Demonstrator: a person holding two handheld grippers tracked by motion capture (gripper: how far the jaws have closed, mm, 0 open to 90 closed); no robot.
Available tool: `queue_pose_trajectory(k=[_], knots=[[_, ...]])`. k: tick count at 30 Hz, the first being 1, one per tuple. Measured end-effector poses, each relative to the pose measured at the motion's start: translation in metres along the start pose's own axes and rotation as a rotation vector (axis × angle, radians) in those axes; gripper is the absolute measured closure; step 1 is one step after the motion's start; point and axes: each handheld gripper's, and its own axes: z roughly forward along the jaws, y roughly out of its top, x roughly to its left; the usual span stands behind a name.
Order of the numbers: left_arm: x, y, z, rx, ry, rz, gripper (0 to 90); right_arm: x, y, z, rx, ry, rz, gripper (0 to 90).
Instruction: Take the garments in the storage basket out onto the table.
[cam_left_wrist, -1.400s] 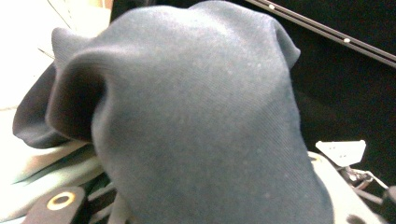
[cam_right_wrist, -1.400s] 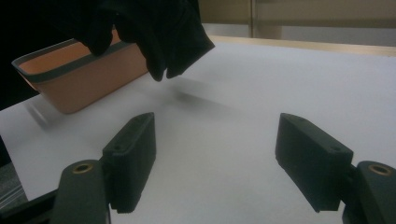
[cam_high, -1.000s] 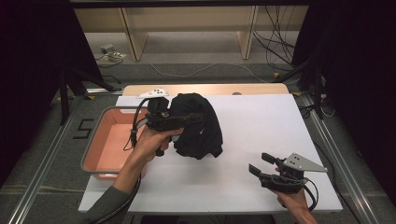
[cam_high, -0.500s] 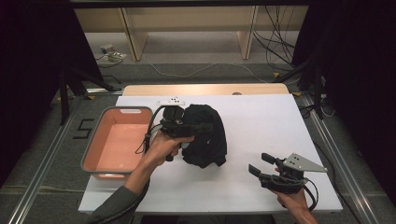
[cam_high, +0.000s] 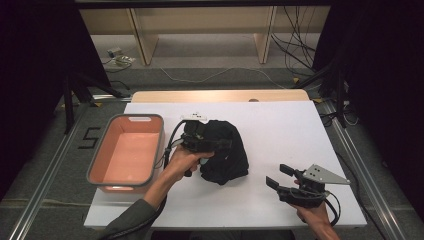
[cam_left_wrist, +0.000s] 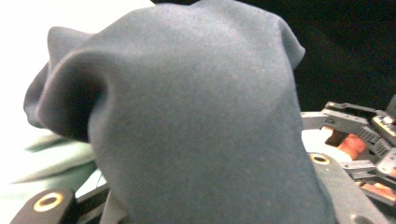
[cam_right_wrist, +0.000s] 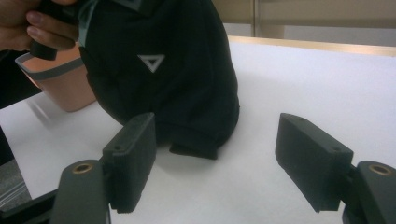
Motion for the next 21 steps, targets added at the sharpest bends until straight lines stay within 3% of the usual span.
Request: queue_pose_trajectory(k=[6, 12, 21], knots=[[0.001, -0.006, 0.009, 0.029, 0.039, 0.035, 53.5, 0.0, 0.0, 0.0, 0.001, 0.0, 0.001, 29.7], [0.009, -0.014, 0.018, 0.061, 0.05, 0.017, 52.1, 0.001, 0.0, 0.0, 0.002, 0.0, 0.002, 29.7], [0.015, -0.027, 0.034, 0.137, 0.088, 0.055, 49.3, 0.001, 0.0, 0.0, 0.005, 0.001, 0.001, 29.6]])
